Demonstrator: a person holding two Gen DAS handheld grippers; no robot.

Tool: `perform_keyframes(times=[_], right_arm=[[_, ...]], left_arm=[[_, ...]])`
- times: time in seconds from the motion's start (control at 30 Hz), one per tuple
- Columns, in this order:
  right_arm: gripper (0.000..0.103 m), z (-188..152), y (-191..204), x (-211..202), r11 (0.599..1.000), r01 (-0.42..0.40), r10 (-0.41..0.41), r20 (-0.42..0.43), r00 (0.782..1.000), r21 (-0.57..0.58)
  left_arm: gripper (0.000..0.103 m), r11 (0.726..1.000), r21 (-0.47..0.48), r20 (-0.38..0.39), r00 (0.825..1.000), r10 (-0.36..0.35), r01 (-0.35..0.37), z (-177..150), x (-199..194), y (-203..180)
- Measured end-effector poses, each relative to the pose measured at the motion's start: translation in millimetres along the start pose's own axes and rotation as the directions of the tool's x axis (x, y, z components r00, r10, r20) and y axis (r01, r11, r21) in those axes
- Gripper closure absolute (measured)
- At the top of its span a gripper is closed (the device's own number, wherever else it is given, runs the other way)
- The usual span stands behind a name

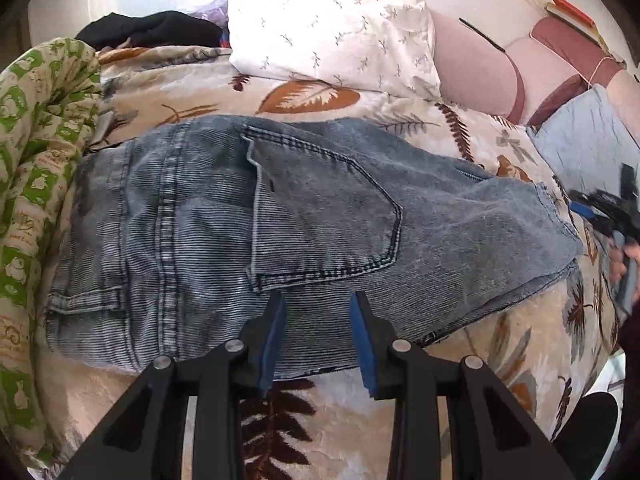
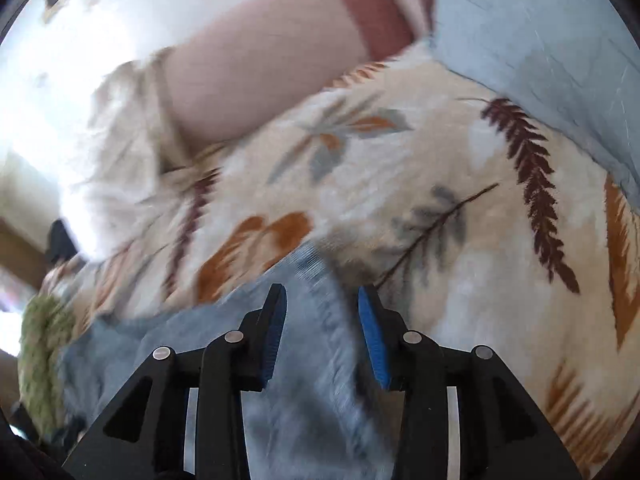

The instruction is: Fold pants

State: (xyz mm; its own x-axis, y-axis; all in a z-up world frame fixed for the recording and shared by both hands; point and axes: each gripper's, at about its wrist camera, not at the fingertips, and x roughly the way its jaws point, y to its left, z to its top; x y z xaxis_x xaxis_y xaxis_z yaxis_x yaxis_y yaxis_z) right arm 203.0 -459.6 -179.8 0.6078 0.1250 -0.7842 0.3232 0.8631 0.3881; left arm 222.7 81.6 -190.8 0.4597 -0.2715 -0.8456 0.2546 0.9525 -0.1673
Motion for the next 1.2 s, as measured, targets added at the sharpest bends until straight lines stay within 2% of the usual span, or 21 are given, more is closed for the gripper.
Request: perform_keyframes(times=[0.13, 0.2, 0.3, 0.37, 0.5, 0.6, 0.63, 0.67, 0.7, 0.77, 0.87, 0.9, 0.97, 1.0, 1.13, 1.2], right_arm=[[0.065, -31, 31, -21, 0.994, -0.038, 0.036, -0.023, 0.999, -0.105], [0.065, -49, 41, -14, 0.990, -0.045, 0.036, -0.071, 0.997, -0.134], [0.067, -73, 43, 7, 0.980, 0.059, -0.089, -0.151, 0.984, -0.191], [0.072, -87, 33, 10, 0.979, 0.074, -0.107, -0.170, 0.980, -0.190], [0.075, -91, 23, 4, 0.988, 0.058, -0.082, -0.167, 0.983, -0.144], [0.071, -84, 33, 6, 0.982, 0.107, -0.138, -0.202, 0.970, -0.159], [0.070, -78, 42, 4, 0.980, 0.111, -0.145, -0.208, 0.967, -0.168], [0.071, -74, 53, 0, 0.981, 0.075, -0.111, -0.206, 0.972, -0.177], [0.071, -67, 70, -4, 0.983, 0.003, -0.042, -0.204, 0.978, -0.183], [0.066, -54, 104, -5, 0.974, -0.115, 0.071, -0.220, 0.973, -0.195], [0.065, -31, 178, 16, 0.924, -0.323, 0.263, -0.273, 0.925, -0.205], [0.065, -26, 198, 26, 0.907, -0.366, 0.299, -0.291, 0.909, -0.209], [0.060, -16, 237, 54, 0.868, -0.455, 0.368, -0.357, 0.858, -0.197], [0.060, -13, 257, 75, 0.854, -0.485, 0.387, -0.393, 0.834, -0.187], [0.060, -14, 306, 143, 0.844, -0.508, 0.373, -0.491, 0.787, -0.174], [0.059, -19, 321, 167, 0.845, -0.499, 0.345, -0.517, 0.784, -0.193]], left_arm=[[0.067, 0.999, -0.052, -0.003, 1.000, 0.011, -0.011, -4, 3, 14], [0.067, 0.998, -0.061, -0.003, 1.000, 0.017, -0.017, -6, 5, 19], [0.067, 0.997, -0.065, 0.009, 1.000, 0.030, -0.029, -8, 6, 24], [0.067, 0.997, -0.057, 0.011, 0.999, 0.043, -0.043, -10, 8, 28], [0.065, 0.996, -0.089, 0.012, 1.000, 0.021, -0.019, -15, 11, 36], [0.067, 0.995, -0.088, 0.024, 0.999, 0.038, -0.036, -11, -3, 29], [0.067, 0.997, -0.079, 0.057, 0.998, 0.011, -0.007, -9, -13, 23], [0.067, 0.998, -0.064, 0.083, 0.996, -0.015, 0.020, -6, -21, 16], [0.066, 0.998, -0.050, 0.103, 0.994, -0.032, 0.038, -4, -28, 9], [0.062, 0.996, -0.028, 0.141, 0.987, -0.079, 0.084, 1, -33, -7], [0.062, 0.991, 0.012, 0.174, 0.976, -0.130, 0.130, 6, -30, -22], [0.062, 0.990, 0.020, 0.170, 0.975, -0.144, 0.143, 7, -26, -25], [0.062, 0.986, 0.022, 0.134, 0.977, -0.166, 0.164, 7, -12, -25], [0.062, 0.986, 0.019, 0.121, 0.979, -0.165, 0.164, 7, -6, -24], [0.062, 0.990, 0.010, 0.061, 0.989, -0.138, 0.137, 0, 13, -17], [0.062, 0.988, 0.007, 0.048, 0.987, -0.155, 0.155, -3, 18, -14]])
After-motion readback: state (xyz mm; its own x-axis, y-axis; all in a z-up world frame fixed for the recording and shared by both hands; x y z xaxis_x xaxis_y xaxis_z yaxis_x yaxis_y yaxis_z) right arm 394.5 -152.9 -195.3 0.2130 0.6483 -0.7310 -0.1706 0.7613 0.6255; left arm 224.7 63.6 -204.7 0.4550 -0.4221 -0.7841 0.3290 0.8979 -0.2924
